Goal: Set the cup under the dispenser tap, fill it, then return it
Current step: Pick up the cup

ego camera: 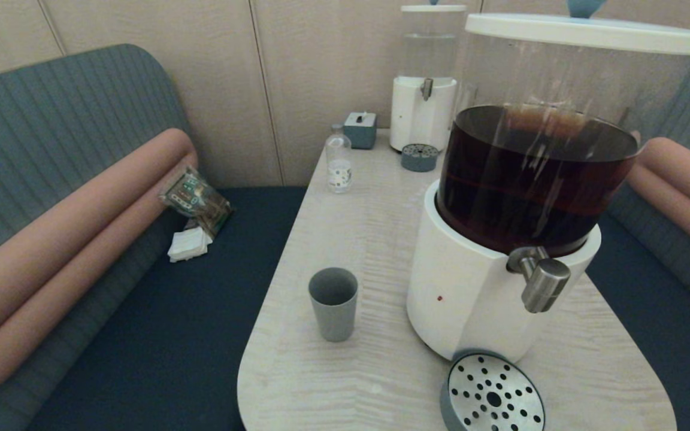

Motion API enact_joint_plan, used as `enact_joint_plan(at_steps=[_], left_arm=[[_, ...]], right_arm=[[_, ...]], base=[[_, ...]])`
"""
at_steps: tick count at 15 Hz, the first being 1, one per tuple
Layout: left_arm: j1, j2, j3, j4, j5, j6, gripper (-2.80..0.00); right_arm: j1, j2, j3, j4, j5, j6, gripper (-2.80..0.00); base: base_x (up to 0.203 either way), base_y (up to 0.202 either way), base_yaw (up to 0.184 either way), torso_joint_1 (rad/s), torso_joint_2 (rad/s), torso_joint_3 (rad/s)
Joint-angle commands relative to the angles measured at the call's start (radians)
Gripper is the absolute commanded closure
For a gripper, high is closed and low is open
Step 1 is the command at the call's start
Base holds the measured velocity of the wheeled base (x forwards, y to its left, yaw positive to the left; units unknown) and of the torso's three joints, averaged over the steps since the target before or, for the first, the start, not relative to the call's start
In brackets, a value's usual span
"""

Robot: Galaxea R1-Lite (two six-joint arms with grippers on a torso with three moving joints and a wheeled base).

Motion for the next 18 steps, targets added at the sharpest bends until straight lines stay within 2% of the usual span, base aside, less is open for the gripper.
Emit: enact_joint_plan(at_steps=[1,12,16,18], left_arm=[[0.000,0.001,0.000,-0.001,-0.001,0.001,0.00],[0.000,0.001,0.000,-0.004,0.001,-0.003,0.00],[0.000,0.001,0.000,-0.004,0.005,-0.037,0.00],[0.000,0.001,0.000,-0.004,0.013,-0.034,0.00]], right_arm=[[0.000,-0.003,0.009,0.000,0.000,0.000,0.00],[0.000,-0.003,0.009,0.000,0.000,0.000,0.00],[0.000,-0.003,0.009,0.000,0.000,0.000,0.00],[0.000,-0.003,0.010,0.000,0.000,0.000,0.00]], base=[[0.000,0.000,0.000,0.000,0.00,0.000],[0.000,0.000,0.000,0.000,0.00,0.000],[0.000,0.000,0.000,0.000,0.00,0.000],[0.000,0.000,0.000,0.000,0.00,0.000]])
